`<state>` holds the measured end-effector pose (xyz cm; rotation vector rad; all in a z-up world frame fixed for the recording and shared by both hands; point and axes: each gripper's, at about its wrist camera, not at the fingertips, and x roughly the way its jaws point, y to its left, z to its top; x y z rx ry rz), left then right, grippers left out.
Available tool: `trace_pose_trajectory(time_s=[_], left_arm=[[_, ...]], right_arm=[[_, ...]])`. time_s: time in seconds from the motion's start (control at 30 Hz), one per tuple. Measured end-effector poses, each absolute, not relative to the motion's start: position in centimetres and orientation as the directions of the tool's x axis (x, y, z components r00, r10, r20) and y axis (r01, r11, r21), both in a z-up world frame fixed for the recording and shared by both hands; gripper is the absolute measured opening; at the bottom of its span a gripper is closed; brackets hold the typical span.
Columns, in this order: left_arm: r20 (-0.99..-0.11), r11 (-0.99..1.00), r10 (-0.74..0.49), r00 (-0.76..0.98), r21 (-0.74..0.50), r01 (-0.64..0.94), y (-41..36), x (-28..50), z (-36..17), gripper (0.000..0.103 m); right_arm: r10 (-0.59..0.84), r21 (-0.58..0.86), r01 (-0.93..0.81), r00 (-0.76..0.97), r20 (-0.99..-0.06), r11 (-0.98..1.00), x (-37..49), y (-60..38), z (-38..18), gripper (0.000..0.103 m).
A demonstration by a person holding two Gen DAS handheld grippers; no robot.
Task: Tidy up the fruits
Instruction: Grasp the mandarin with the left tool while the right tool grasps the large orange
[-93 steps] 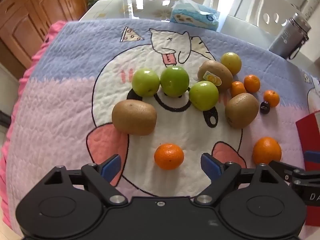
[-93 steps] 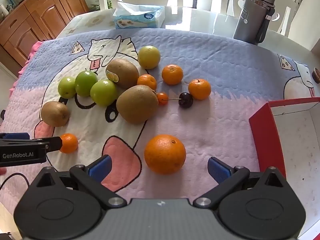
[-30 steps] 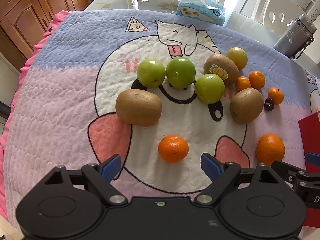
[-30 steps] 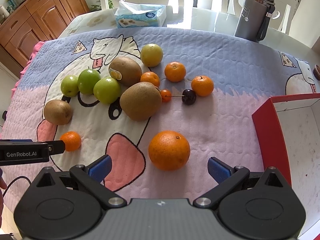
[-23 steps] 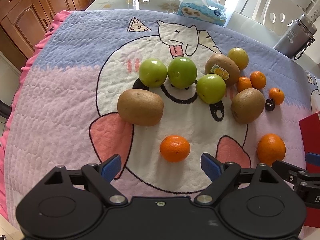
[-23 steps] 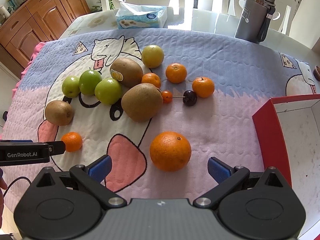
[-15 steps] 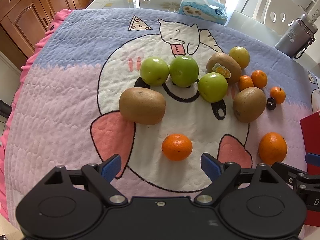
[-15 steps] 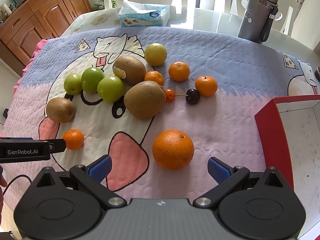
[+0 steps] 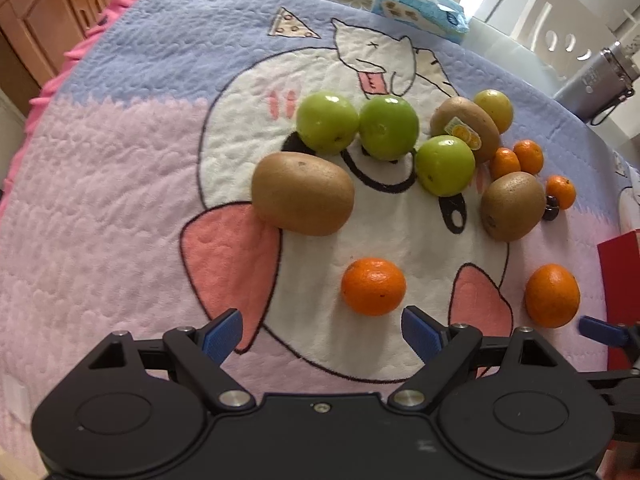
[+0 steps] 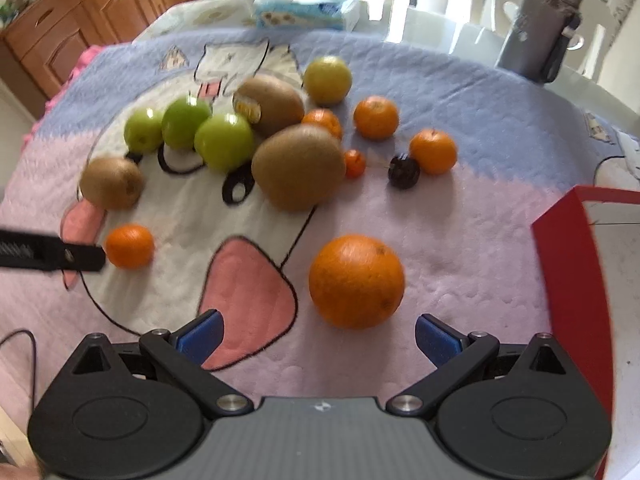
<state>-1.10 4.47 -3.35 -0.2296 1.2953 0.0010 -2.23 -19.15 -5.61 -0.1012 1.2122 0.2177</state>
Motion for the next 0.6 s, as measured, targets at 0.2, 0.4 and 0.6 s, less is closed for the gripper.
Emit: trace_pose_trajectory(time_s=[0.2,0.4,0.6], left_arm=[[-0.939,0.980,-0.179,0.294,-0.196,-0.029,2.6,-0.4,-5.4,0.102],[-0.937,0.992,-0.119,0.327,-0.103,0.067,0.2,-0.1,-7.0,0.102],[-0.910,0.995,-0.048,0.411,-0.006,0.102,-1.0,-0.6,-6.8,0.065]], right_arm=[[0.135,0.045,-0.230,0.392,-0.910,0.972,-1.6,-19.7,-7.9,0.103],[0.133,0.040,-0.207,0.456,-0.880,0.978,-1.3,-20.5,-9.6,0.103],[0.129,0.027,-0.213,0.483,-0.866,0.977,-1.7,-20.5,-9.4,0.101]])
